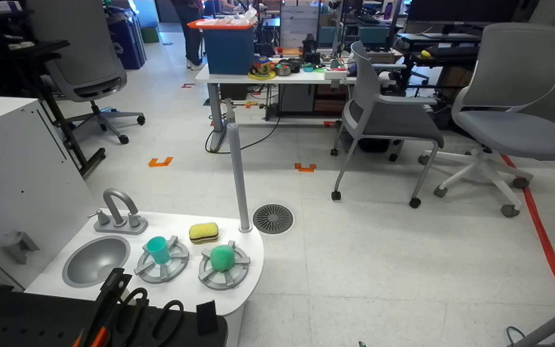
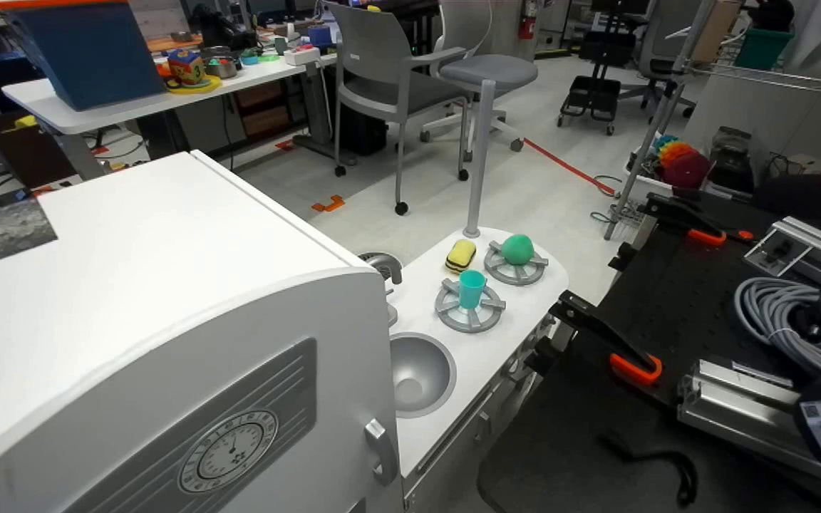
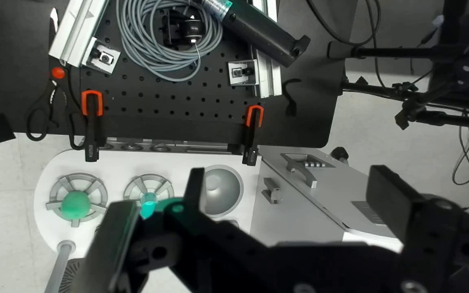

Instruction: Move the green plush to the left

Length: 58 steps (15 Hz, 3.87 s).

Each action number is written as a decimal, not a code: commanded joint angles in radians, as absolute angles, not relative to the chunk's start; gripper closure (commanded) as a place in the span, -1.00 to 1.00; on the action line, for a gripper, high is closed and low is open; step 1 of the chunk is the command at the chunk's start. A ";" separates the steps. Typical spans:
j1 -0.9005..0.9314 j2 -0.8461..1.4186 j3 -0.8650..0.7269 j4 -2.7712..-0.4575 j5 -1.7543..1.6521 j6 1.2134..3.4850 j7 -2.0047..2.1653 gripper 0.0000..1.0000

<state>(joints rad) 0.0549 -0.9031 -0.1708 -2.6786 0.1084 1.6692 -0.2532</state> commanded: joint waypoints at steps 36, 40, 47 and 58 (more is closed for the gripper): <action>-0.094 1.276 -0.185 -1.488 0.048 2.622 0.107 -1.00; -0.084 1.371 -0.197 -1.382 0.024 2.616 0.127 -0.47; -0.085 1.356 -0.187 -1.392 0.008 2.598 0.113 0.52; -0.056 1.205 -0.140 -1.695 0.001 2.658 0.047 0.91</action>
